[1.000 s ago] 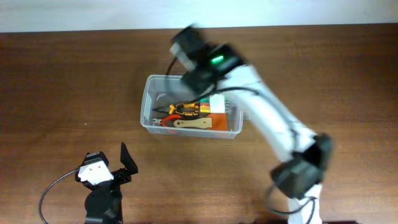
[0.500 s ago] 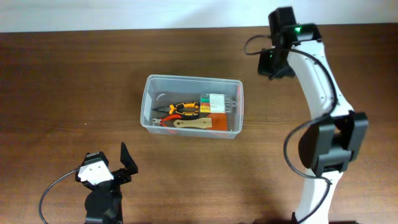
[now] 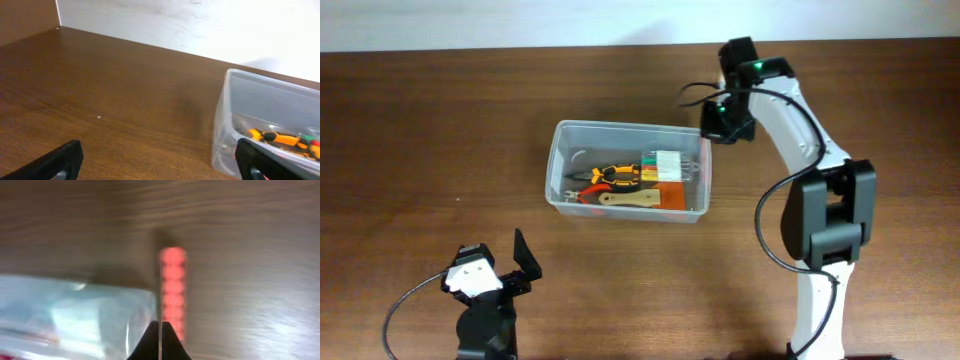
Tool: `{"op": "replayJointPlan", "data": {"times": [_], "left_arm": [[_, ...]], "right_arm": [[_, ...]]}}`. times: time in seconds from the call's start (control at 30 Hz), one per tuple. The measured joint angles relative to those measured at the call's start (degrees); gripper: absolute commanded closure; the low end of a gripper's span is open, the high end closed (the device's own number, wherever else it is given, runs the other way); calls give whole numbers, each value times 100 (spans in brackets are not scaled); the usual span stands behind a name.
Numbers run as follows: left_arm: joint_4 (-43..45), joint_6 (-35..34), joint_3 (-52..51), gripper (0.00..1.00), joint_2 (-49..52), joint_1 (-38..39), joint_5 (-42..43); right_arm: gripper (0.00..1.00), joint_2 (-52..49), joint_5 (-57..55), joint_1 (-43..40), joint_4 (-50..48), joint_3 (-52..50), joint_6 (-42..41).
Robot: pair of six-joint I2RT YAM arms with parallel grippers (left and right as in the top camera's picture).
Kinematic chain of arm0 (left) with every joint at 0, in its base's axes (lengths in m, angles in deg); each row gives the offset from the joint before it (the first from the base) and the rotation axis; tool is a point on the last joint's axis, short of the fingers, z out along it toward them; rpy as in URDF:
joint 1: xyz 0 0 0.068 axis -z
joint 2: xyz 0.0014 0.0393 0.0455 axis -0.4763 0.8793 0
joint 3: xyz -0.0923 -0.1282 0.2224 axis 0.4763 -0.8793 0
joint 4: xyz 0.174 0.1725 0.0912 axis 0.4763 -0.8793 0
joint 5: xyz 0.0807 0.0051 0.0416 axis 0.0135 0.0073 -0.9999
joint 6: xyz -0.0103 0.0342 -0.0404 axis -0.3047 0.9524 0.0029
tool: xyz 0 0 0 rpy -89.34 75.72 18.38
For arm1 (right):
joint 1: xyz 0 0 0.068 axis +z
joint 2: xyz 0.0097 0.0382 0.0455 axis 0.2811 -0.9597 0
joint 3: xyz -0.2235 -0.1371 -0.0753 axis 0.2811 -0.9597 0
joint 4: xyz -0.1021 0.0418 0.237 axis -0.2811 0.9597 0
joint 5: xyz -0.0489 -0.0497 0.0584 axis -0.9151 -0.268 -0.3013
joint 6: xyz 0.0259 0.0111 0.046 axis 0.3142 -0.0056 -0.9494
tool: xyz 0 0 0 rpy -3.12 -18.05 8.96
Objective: Pack container
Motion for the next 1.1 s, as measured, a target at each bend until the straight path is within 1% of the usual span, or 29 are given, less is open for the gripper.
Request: {"op": "replayJointPlan", "data": {"times": [0.17, 0.3, 0.33, 0.37, 0.4, 0.43, 0.5, 0.53, 0.6, 0.73, 0.8, 0.87, 0.9, 0.93, 1.1], "left_arm": [[0, 0, 0, 1, 0, 0, 0], [0, 0, 0, 1, 0, 0, 0], [0, 0, 0, 1, 0, 0, 0], [0, 0, 0, 1, 0, 0, 0], [0, 0, 0, 1, 0, 0, 0], [0, 0, 0, 1, 0, 0, 0], [0, 0, 0, 1, 0, 0, 0], [0, 0, 0, 1, 0, 2, 0], [0, 0, 0, 1, 0, 0, 0], [0, 0, 0, 1, 0, 0, 0], [0, 0, 0, 1, 0, 0, 0], [0, 0, 0, 1, 0, 0, 0], [0, 0, 0, 1, 0, 0, 0], [0, 0, 0, 1, 0, 0, 0], [0, 0, 0, 1, 0, 0, 0]], "right_arm": [[96, 0, 470, 208, -236, 0, 420], [95, 0, 503, 260, -199, 0, 702], [87, 0, 461, 258, -173, 0, 719], [67, 0, 402, 251, -157, 0, 695], [39, 0, 350, 234, -149, 0, 654], [22, 0, 295, 208, -144, 0, 651], [7, 0, 199, 127, -138, 0, 597], [1, 0, 157, 87, -133, 0, 586], [1, 0, 74, 9, -129, 0, 555], [16, -2, -142, 7, -129, 0, 553], [22, -13, -227, 17, -131, 0, 522], [30, -55, -269, 17, -151, 0, 525], [36, -98, -293, 17, -162, 0, 525], [39, -151, -299, 17, -173, 0, 525], [41, -531, -356, 17, -166, 0, 507]]}}
